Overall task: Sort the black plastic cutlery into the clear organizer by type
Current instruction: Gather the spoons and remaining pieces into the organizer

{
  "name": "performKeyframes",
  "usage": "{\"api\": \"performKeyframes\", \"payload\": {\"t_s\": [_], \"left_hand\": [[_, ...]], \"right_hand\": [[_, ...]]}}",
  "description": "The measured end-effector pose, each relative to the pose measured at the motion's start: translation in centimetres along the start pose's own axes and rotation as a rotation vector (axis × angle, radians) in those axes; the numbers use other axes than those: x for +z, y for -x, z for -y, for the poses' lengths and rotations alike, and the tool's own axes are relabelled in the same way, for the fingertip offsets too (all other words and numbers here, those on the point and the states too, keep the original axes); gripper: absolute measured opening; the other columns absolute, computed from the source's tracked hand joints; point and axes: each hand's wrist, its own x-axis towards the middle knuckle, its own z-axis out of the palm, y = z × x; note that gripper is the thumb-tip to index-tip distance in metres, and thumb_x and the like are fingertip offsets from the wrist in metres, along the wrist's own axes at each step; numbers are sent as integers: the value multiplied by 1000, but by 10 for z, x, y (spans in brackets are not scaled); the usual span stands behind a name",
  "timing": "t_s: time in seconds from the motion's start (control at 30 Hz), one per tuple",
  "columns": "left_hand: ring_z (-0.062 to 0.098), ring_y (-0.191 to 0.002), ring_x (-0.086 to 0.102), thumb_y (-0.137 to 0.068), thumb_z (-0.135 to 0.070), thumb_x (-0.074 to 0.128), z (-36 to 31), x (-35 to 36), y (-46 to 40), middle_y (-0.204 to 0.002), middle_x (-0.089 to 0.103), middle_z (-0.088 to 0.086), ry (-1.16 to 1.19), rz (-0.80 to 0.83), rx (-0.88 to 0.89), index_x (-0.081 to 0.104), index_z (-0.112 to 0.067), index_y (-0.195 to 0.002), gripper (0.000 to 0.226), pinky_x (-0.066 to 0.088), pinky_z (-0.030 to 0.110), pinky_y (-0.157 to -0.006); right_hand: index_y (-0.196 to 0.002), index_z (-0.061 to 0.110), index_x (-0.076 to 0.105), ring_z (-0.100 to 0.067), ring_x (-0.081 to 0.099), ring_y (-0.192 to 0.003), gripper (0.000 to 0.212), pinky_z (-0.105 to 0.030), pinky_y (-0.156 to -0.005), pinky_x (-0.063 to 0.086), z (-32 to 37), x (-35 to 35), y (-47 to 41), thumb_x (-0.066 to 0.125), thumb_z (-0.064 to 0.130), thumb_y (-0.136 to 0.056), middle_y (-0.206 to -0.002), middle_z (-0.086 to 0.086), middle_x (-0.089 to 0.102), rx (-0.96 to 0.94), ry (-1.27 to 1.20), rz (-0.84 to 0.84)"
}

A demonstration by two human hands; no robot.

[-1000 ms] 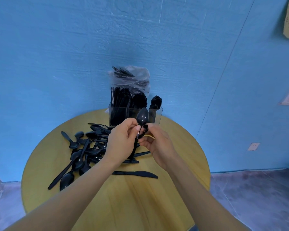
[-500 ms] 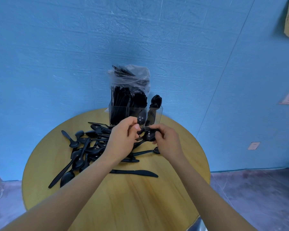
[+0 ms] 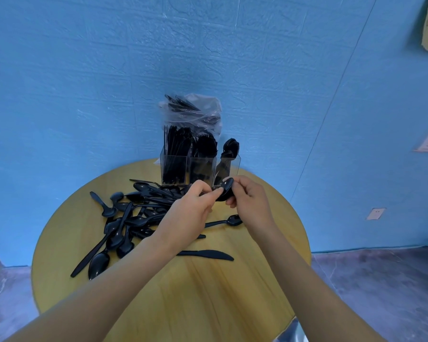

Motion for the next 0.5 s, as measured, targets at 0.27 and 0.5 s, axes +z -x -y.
{"api": "performKeyframes", "payload": {"t_s": [0.27, 0.5], "left_hand": [[17, -77, 57, -93, -4, 52, 6, 17, 0, -107, 49, 3, 1, -1, 10, 52, -9, -133, 40, 54, 33, -68], [-2, -57, 52, -100, -22, 41, 5, 24, -3, -76, 62, -9, 512, 169, -485, 50, -27, -108, 13, 43, 16, -58]], "right_hand": [[-88, 11, 63, 2, 52, -54, 19, -16, -57, 43, -16, 1, -3, 45, 11, -96, -70, 3, 59, 3, 1, 16], [-89, 24, 61, -5, 55, -61, 27, -22, -62, 48, -34, 3, -11, 43, 5, -94, -81, -4, 67, -18, 70, 11]]}}
